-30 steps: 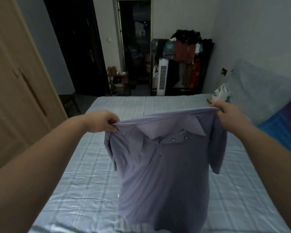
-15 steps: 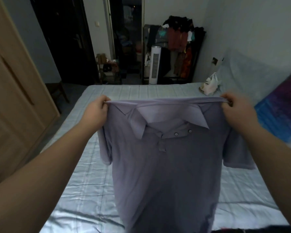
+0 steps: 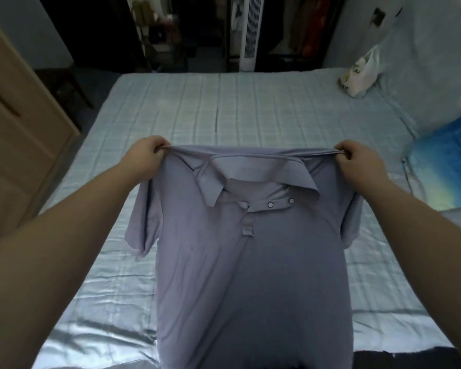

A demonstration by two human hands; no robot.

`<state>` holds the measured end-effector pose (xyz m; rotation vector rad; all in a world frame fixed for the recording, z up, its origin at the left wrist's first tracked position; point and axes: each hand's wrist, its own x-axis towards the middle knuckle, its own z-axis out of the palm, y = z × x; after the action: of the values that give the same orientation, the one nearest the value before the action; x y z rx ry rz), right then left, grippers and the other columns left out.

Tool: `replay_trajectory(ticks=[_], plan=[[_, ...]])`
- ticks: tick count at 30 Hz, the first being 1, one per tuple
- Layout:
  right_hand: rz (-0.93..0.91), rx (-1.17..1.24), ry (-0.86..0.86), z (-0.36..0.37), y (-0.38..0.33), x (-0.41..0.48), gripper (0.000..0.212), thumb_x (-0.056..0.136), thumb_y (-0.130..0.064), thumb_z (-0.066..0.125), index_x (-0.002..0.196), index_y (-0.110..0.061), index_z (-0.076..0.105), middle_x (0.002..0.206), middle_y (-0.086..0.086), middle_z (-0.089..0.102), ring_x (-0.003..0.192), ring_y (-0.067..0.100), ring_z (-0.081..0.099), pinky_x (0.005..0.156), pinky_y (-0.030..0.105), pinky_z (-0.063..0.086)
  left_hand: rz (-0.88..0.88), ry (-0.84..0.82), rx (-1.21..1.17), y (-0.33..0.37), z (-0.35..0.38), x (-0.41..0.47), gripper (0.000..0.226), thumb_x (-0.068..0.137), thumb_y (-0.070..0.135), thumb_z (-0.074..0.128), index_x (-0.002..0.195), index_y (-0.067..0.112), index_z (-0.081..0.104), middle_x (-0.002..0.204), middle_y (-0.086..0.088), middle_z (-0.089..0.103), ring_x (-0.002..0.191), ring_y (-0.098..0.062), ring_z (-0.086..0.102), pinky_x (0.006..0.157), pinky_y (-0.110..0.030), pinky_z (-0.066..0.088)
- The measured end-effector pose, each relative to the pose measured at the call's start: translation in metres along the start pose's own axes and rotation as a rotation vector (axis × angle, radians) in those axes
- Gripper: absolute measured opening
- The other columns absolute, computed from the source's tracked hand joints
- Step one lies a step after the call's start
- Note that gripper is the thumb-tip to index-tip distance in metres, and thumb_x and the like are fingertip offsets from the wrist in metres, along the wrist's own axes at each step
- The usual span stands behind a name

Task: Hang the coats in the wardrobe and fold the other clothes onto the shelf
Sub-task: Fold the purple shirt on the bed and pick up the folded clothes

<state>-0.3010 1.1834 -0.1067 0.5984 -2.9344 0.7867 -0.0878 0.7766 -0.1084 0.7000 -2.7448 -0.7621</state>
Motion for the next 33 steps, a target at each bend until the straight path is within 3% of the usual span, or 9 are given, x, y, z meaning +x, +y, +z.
replay_trajectory(ticks=[4, 8, 11, 16, 21, 25, 30, 33], plan=[[0.013, 0.021, -0.153, 0.070, 0.029, 0.085, 0.017, 0.092, -0.014, 0.054, 0.102, -0.012, 0.068, 0.100, 0.014, 0.069, 0.090, 0.028, 0.059, 0.071, 0.028, 0.032, -0.122, -0.158, -0.079, -0.034, 0.047, 0.066, 0.013, 0.095, 0.012, 0.060, 0.102, 0.014, 0.070, 0.102, -0.007, 0.069, 0.095, -0.023, 0.062, 0.079, -0.028, 0.042], [0.088, 0.089, -0.281, 0.145, 0.057, 0.161, 0.016, 0.094, -0.015, 0.057, 0.100, -0.008, 0.070, 0.092, 0.008, 0.063, 0.087, 0.017, 0.052, 0.074, 0.026, 0.033, -0.285, -0.228, -0.233, -0.071, 0.103, 0.130, 0.005, 0.094, 0.016, 0.066, 0.090, 0.016, 0.068, 0.079, 0.002, 0.063, 0.067, -0.010, 0.053, 0.055, -0.009, 0.042], [0.177, 0.161, -0.338, 0.216, 0.081, 0.210, 0.014, 0.091, -0.018, 0.061, 0.096, -0.011, 0.072, 0.092, 0.007, 0.065, 0.091, 0.017, 0.056, 0.077, 0.028, 0.038, -0.356, -0.233, -0.271, -0.109, 0.160, 0.180, 0.008, 0.096, 0.019, 0.064, 0.092, 0.013, 0.068, 0.072, 0.003, 0.058, 0.061, -0.009, 0.047, 0.047, -0.007, 0.037], [0.260, 0.209, -0.392, 0.347, 0.120, 0.266, 0.015, 0.089, -0.020, 0.064, 0.096, -0.009, 0.072, 0.088, 0.007, 0.065, 0.088, 0.018, 0.058, 0.075, 0.026, 0.038, -0.433, -0.219, -0.279, -0.179, 0.267, 0.257, 0.008, 0.100, 0.012, 0.056, 0.097, 0.013, 0.063, 0.077, 0.003, 0.056, 0.067, -0.010, 0.047, 0.050, -0.007, 0.037], [0.279, 0.094, -0.400, 0.444, 0.153, 0.301, 0.017, 0.092, -0.021, 0.061, 0.100, -0.012, 0.071, 0.102, 0.014, 0.070, 0.098, 0.029, 0.063, 0.078, 0.028, 0.040, -0.452, -0.289, -0.087, -0.233, 0.355, 0.318, 0.022, 0.103, 0.018, 0.047, 0.105, 0.006, 0.066, 0.094, -0.015, 0.058, 0.084, -0.025, 0.053, 0.057, -0.024, 0.041], [0.245, 0.001, -0.370, 0.481, 0.161, 0.323, 0.017, 0.091, -0.021, 0.058, 0.101, -0.012, 0.069, 0.105, 0.017, 0.068, 0.100, 0.036, 0.062, 0.078, 0.031, 0.039, -0.394, -0.221, 0.057, -0.257, 0.386, 0.347, 0.027, 0.101, 0.018, 0.048, 0.114, 0.000, 0.063, 0.113, -0.024, 0.065, 0.106, -0.038, 0.059, 0.083, -0.035, 0.041], [0.237, -0.013, -0.336, 0.500, 0.156, 0.329, 0.028, 0.078, -0.014, 0.058, 0.105, -0.017, 0.068, 0.110, 0.015, 0.062, 0.102, 0.036, 0.060, 0.089, 0.035, 0.044, -0.268, -0.196, 0.101, -0.274, 0.408, 0.357, 0.021, 0.099, 0.017, 0.050, 0.108, 0.001, 0.060, 0.107, -0.024, 0.061, 0.098, -0.040, 0.058, 0.081, -0.039, 0.043], [0.205, -0.107, -0.291, 0.497, 0.140, 0.317, 0.043, 0.071, -0.009, 0.059, 0.113, -0.019, 0.064, 0.118, 0.013, 0.056, 0.111, 0.037, 0.053, 0.096, 0.048, 0.044, -0.213, -0.175, 0.250, -0.271, 0.414, 0.356, 0.021, 0.093, 0.016, 0.055, 0.110, 0.005, 0.060, 0.110, -0.024, 0.057, 0.101, -0.043, 0.054, 0.084, -0.048, 0.045]])
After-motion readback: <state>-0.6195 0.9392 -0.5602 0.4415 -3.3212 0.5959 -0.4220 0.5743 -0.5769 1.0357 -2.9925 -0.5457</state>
